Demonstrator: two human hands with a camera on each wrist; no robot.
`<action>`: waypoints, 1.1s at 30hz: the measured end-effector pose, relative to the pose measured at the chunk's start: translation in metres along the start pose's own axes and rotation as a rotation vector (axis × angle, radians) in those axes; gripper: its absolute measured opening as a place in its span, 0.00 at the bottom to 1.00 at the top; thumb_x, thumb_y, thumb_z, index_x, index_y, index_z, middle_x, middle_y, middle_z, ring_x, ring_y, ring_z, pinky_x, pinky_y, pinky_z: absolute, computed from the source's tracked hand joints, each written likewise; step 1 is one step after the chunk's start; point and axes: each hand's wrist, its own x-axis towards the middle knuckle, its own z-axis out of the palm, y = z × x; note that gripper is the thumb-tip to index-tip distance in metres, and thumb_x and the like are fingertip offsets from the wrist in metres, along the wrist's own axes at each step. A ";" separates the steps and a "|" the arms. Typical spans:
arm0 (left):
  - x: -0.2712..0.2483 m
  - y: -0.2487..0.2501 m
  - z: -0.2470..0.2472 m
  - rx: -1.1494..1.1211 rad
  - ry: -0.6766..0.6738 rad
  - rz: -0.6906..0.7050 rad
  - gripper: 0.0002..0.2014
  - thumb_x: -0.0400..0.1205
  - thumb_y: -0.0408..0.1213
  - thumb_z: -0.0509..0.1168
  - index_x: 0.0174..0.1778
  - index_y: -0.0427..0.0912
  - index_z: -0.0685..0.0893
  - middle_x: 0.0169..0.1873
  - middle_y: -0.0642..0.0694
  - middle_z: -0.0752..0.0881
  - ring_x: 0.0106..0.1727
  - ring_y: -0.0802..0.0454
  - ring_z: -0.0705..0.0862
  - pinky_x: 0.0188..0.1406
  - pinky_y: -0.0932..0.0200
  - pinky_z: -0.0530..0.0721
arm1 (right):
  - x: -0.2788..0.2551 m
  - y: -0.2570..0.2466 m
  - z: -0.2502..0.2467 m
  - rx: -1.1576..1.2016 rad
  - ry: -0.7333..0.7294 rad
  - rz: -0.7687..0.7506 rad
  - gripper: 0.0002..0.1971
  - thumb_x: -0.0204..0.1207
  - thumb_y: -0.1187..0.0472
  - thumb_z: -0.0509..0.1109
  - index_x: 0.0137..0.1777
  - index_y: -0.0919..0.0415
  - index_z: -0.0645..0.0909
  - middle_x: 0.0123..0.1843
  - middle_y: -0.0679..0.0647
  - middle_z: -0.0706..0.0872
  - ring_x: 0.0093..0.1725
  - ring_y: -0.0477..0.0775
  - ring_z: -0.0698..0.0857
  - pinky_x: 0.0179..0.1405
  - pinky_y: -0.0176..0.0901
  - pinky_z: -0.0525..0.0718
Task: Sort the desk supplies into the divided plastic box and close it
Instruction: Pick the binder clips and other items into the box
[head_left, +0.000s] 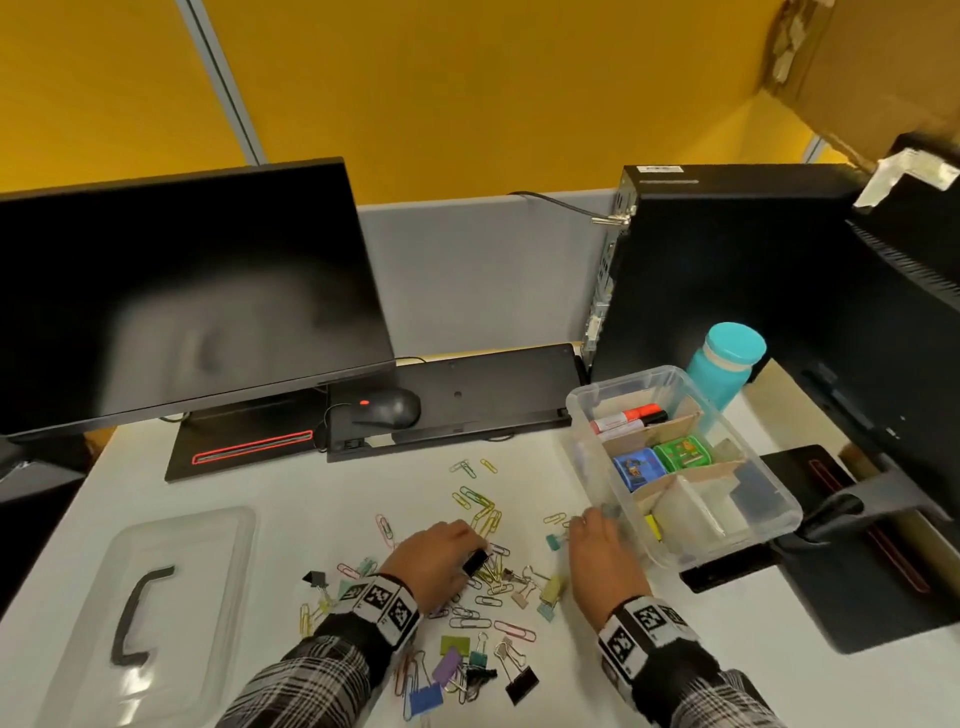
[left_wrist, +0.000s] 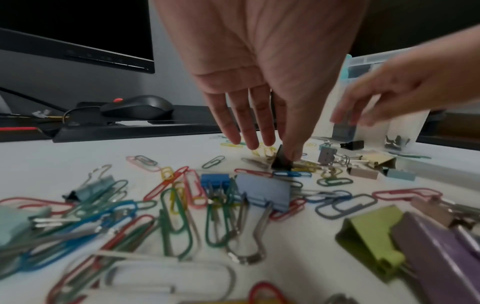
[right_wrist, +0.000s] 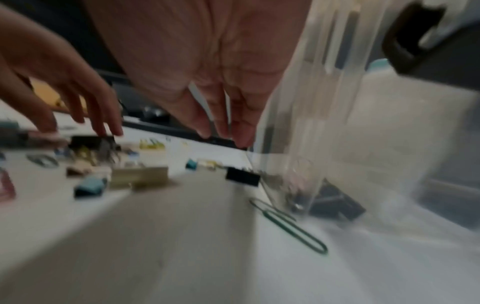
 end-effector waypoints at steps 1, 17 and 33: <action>0.001 0.000 0.001 0.003 0.005 0.002 0.21 0.81 0.37 0.61 0.71 0.50 0.74 0.66 0.50 0.77 0.64 0.48 0.77 0.60 0.53 0.79 | 0.001 0.001 0.004 -0.032 -0.037 0.055 0.23 0.80 0.71 0.54 0.76 0.66 0.61 0.77 0.62 0.61 0.76 0.59 0.64 0.73 0.46 0.72; -0.001 -0.018 0.012 -0.030 0.016 0.025 0.20 0.79 0.41 0.64 0.69 0.48 0.75 0.63 0.49 0.71 0.57 0.48 0.79 0.54 0.57 0.82 | 0.005 0.001 0.016 0.138 -0.102 0.215 0.17 0.78 0.62 0.58 0.66 0.58 0.62 0.66 0.59 0.74 0.65 0.59 0.74 0.63 0.48 0.76; 0.006 -0.020 -0.017 -0.478 0.158 -0.184 0.10 0.77 0.28 0.60 0.42 0.50 0.71 0.40 0.51 0.79 0.37 0.56 0.80 0.35 0.65 0.78 | 0.036 -0.008 0.029 0.314 -0.219 0.215 0.08 0.78 0.51 0.65 0.48 0.50 0.68 0.56 0.52 0.79 0.46 0.50 0.77 0.48 0.42 0.77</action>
